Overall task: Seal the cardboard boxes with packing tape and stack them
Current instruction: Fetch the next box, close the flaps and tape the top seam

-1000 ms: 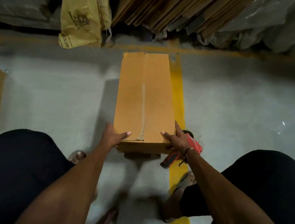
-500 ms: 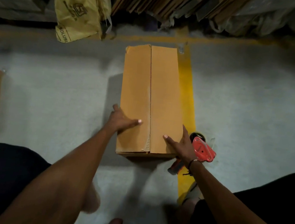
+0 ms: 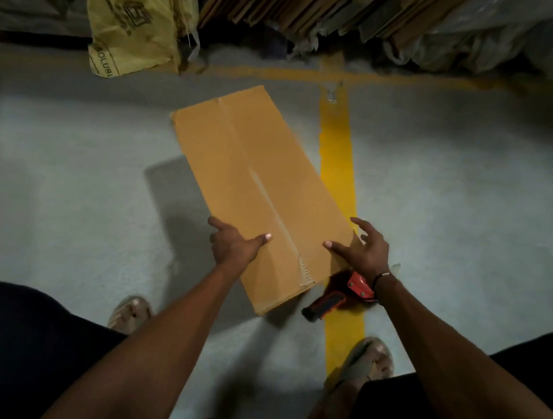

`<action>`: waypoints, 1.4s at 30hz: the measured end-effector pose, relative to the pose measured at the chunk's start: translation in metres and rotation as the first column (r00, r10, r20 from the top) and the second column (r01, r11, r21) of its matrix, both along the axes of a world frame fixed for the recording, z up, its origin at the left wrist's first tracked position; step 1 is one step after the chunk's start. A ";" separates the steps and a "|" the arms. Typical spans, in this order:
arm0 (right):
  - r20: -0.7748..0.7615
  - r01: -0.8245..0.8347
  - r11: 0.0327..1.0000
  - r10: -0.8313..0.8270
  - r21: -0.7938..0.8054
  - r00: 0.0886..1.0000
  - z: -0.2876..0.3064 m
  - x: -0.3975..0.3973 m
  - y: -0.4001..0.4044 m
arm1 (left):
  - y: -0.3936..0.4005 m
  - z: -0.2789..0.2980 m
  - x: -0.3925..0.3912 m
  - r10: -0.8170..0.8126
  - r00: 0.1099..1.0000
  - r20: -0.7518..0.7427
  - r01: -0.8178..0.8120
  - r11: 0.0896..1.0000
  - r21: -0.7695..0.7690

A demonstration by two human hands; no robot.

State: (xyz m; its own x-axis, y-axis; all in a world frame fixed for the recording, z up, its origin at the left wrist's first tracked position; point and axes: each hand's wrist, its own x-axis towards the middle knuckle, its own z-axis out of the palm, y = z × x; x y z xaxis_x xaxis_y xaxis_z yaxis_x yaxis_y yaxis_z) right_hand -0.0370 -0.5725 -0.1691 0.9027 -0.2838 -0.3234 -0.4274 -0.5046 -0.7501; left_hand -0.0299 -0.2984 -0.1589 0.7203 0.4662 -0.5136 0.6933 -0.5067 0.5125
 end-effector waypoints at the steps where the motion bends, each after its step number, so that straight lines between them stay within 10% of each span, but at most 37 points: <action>1: 0.020 0.039 0.999 -0.038 -0.025 0.999 -0.001 0.003 -0.002 | -0.006 -0.002 -0.004 0.036 0.999 -0.007 -0.036 0.999 -0.010; 11: -0.039 0.338 0.904 -0.360 -0.264 0.932 -0.003 0.009 0.066 | -0.035 0.000 -0.023 0.052 0.995 -0.079 -0.059 0.995 -0.083; 16: -0.108 0.194 0.867 -0.271 -0.459 0.956 -0.019 -0.005 0.101 | 0.007 0.011 -0.021 -0.112 0.990 0.090 0.078 0.944 0.319; 24: -0.028 0.042 0.808 -0.073 -0.588 0.997 -0.030 0.009 0.063 | 0.099 0.005 0.091 -0.244 0.928 0.280 0.103 0.894 0.437; 33: -0.032 -0.172 0.728 0.203 -0.664 0.979 -0.029 0.065 -0.009 | 0.143 0.010 0.150 -0.383 0.916 -0.122 0.401 0.848 0.346; 42: -0.150 -0.321 0.606 0.316 -0.728 0.937 -0.019 0.096 -0.003 | 0.116 0.001 0.076 -0.277 0.955 -0.105 0.294 0.845 0.447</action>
State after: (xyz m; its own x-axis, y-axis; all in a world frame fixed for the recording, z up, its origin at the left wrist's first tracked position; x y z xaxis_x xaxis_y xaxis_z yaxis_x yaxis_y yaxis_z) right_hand 0.0588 -0.5759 -0.1884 0.9817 -0.1232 -0.1453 -0.1345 -0.9884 -0.0705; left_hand 0.0458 -0.1825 -0.1582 0.8430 0.4294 -0.3239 0.4953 -0.8546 0.1560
